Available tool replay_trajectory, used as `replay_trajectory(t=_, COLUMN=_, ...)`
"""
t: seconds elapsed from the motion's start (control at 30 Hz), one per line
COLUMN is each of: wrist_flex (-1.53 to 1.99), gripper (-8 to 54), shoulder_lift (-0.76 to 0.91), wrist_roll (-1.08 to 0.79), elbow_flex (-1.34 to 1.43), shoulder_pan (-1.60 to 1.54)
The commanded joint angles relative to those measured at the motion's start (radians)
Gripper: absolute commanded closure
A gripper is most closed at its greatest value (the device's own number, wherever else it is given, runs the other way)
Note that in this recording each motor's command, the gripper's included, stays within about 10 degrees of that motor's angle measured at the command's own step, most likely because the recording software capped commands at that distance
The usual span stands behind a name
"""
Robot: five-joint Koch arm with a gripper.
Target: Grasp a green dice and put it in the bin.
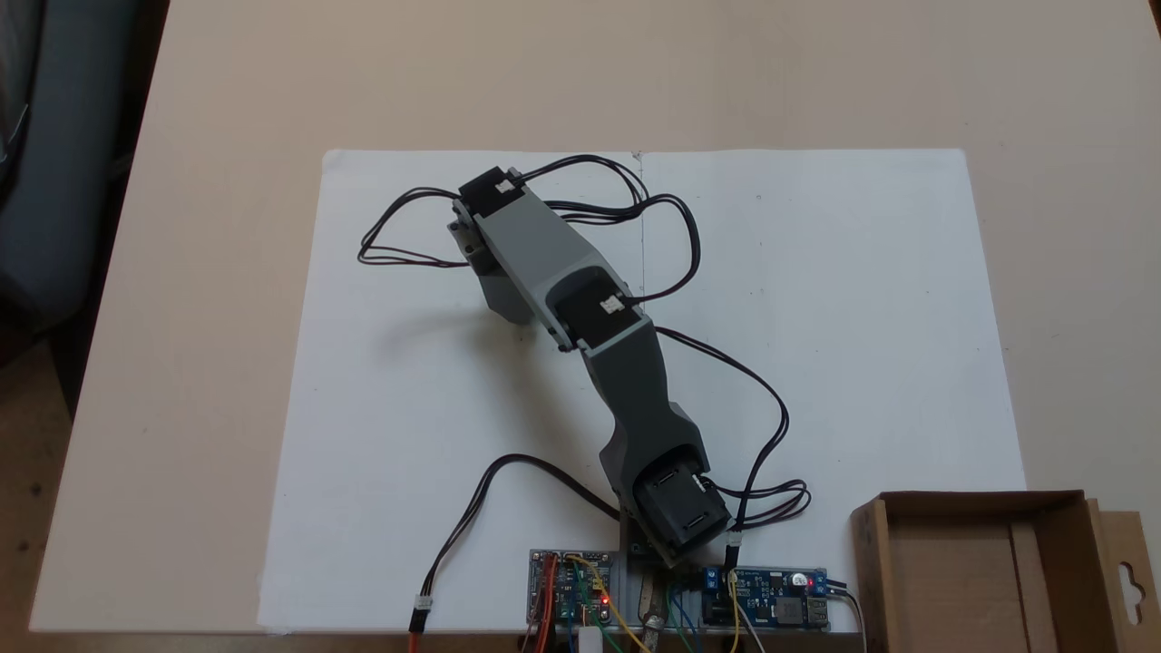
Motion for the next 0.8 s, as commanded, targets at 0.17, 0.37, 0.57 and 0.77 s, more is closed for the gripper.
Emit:
replay_trajectory(t=0.17, wrist_flex=-0.005, gripper=22.1, shoulder_lift=0.02, wrist_roll=0.091, elbow_flex=-0.014, shoulder_pan=-0.015)
replay_trajectory(t=0.37, wrist_flex=-0.008, gripper=33.5, shoulder_lift=0.031, wrist_roll=0.089, elbow_flex=-0.006, shoulder_pan=-0.014)
replay_trajectory(t=0.57, wrist_flex=-0.006, gripper=33.5, shoulder_lift=0.104, wrist_roll=0.087, elbow_flex=-0.006, shoulder_pan=0.037)
replay_trajectory(t=0.77, wrist_flex=-0.017, gripper=33.5, shoulder_lift=0.296, wrist_roll=-0.025, elbow_flex=-0.008, shoulder_pan=0.199)
